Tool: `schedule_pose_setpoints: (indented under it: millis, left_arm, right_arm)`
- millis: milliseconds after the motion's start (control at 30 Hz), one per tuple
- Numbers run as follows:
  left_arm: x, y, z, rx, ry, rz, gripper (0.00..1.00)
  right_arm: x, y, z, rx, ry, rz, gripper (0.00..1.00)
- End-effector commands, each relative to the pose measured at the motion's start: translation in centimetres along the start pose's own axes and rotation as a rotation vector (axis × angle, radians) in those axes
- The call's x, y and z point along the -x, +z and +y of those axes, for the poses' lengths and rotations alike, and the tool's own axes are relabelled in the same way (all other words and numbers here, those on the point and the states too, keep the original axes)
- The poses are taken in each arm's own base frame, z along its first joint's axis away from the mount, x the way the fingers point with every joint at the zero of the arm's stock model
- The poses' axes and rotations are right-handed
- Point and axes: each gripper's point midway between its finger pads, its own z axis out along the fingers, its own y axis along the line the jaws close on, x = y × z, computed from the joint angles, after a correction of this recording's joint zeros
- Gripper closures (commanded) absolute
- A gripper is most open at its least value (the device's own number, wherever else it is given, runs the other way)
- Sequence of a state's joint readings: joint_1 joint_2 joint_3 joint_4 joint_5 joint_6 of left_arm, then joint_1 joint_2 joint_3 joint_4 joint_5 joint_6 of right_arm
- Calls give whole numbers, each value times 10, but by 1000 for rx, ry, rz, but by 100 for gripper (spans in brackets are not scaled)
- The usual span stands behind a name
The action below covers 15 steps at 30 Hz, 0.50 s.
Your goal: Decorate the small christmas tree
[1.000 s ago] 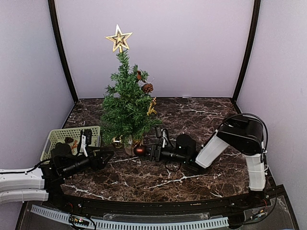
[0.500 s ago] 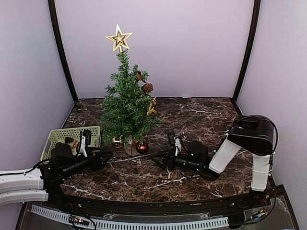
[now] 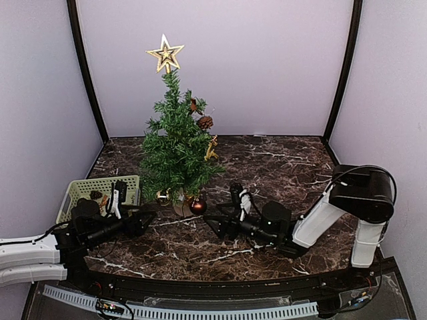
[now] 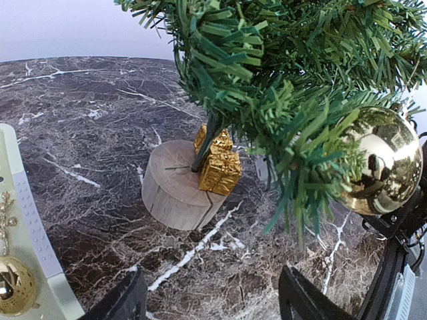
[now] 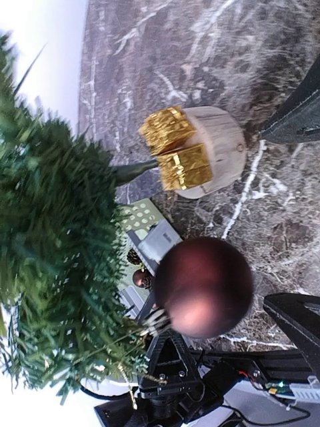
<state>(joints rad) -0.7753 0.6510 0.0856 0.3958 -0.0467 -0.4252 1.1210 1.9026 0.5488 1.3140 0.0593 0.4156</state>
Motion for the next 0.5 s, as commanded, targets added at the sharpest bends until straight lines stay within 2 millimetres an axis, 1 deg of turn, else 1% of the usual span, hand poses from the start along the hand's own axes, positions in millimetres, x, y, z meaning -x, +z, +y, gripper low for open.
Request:
schedule_pose_setpoints:
  millis: [0,167,267,300,367,467]
  left_arm:
    - [14,-1,-3,5,17,-27,30]
    - [14,0,-2,13,24,-28,29]
    - [14,0,-1,19,33,-28,28]
    - [16,0,-1,22,34,-29,28]
    - [16,0,0,27,40,-28,28]
    - [18,0,1,34,47,-29,27]
  right_arm:
    - [9,17,4,-15,-112,-18,21]
    - [0,34,3,-13,-132,-8,24]
    - [-9,45,1,-13,-142,8,34]
    - [-8,49,2,-9,-144,8,37]
    - [-12,55,-1,-15,-150,14,41]
    - [-11,62,-2,-21,-155,-2,45]
